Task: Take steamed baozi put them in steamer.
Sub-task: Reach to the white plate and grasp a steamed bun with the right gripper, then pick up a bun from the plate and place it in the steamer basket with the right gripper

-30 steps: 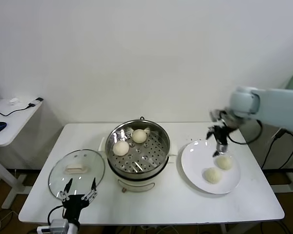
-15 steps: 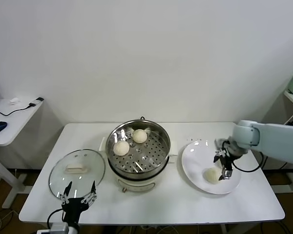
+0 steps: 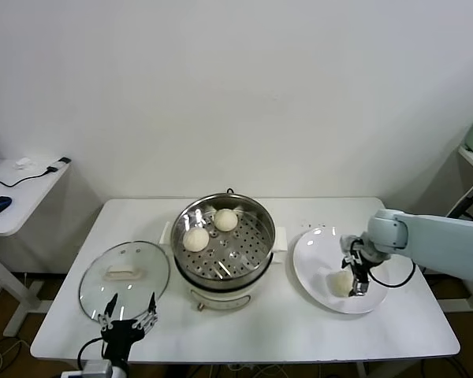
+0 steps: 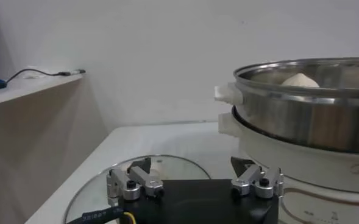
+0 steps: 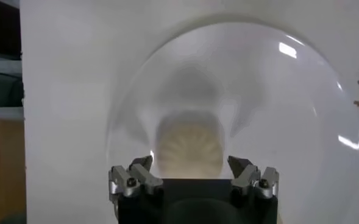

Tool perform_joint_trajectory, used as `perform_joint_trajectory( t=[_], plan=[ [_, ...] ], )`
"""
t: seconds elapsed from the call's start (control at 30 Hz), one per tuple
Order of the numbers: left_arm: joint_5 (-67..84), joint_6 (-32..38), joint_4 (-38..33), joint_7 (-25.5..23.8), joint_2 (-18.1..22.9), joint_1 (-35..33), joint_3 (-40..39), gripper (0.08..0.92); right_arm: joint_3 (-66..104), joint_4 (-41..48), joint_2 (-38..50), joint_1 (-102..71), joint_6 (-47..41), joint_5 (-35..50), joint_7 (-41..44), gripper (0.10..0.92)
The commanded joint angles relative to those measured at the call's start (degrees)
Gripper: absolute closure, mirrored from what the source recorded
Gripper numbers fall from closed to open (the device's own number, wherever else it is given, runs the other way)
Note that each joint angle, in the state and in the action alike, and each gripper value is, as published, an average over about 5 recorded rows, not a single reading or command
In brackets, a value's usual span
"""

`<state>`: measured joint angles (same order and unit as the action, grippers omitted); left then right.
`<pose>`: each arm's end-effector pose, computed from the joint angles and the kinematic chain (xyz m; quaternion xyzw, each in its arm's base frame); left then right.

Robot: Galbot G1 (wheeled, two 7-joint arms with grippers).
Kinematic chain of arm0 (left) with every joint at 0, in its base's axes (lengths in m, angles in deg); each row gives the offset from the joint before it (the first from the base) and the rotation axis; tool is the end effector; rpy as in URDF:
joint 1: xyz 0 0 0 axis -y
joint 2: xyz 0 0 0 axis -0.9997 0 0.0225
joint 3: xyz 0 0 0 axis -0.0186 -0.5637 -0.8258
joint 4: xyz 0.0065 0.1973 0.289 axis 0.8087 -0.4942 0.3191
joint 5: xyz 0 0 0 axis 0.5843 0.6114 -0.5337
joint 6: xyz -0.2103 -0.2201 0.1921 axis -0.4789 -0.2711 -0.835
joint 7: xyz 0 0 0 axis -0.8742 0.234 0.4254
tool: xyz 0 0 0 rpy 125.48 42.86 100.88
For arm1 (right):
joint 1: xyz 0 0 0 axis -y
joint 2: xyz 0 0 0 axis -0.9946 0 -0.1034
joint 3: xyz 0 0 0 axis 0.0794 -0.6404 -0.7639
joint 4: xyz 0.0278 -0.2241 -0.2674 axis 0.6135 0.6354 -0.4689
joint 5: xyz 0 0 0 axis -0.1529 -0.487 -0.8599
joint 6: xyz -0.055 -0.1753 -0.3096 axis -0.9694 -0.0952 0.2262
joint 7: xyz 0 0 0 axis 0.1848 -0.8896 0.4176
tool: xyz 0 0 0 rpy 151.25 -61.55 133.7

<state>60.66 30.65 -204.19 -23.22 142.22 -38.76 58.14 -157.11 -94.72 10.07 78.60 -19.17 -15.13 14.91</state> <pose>0.1286 0.0373 -0.3342 0.0454 -0.9880 -0.0344 0.1437 0.4799 -0.1357 -0.2382 0.4782 -0.5377 0.5012 0.4806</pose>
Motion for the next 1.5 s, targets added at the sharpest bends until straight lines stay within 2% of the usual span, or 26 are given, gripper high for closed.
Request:
perform_joint_trajectory(
  t=[0.03,0.3,0.43,0.7,0.93,1.23,1.5],
  plan=[
    [0.0,0.0,0.0,0.0,0.0,-0.1,0.0,0.177,1.2,0.8,-0.4,-1.7,-0.3,-1.9,0.0,0.28],
    [-0.1,0.0,-0.1,0.0,0.0,-0.1,0.0,0.177,2.8,-0.2,-0.1,-0.6,-0.2,-1.9,-0.1,0.408],
    [-0.1,0.0,-0.2,0.0,0.0,0.0,0.0,0.177,-0.1,-2.3,0.2,5.8,1.4,-1.4,2.1,0.459],
    [-0.3,0.0,-0.6,0.0,0.2,0.0,-0.4,0.177,-9.2,-4.0,-6.1,29.4,7.5,6.1,8.7,0.474],
    [-0.6,0.0,-1.0,0.0,0.0,-0.1,-0.5,0.177,-3.5,-6.0,-16.5,41.0,15.3,8.4,15.1,0.474],
    [-1.3,0.0,-1.1,0.0,0.2,-0.3,-0.8,0.177,5.2,-14.6,-27.9,32.7,32.7,0.1,16.3,0.474],
    [-1.8,0.3,-1.2,0.2,0.5,-1.0,-0.9,0.177,5.4,-10.1,-33.7,20.2,43.8,-15.7,14.3,0.474]
  ],
)
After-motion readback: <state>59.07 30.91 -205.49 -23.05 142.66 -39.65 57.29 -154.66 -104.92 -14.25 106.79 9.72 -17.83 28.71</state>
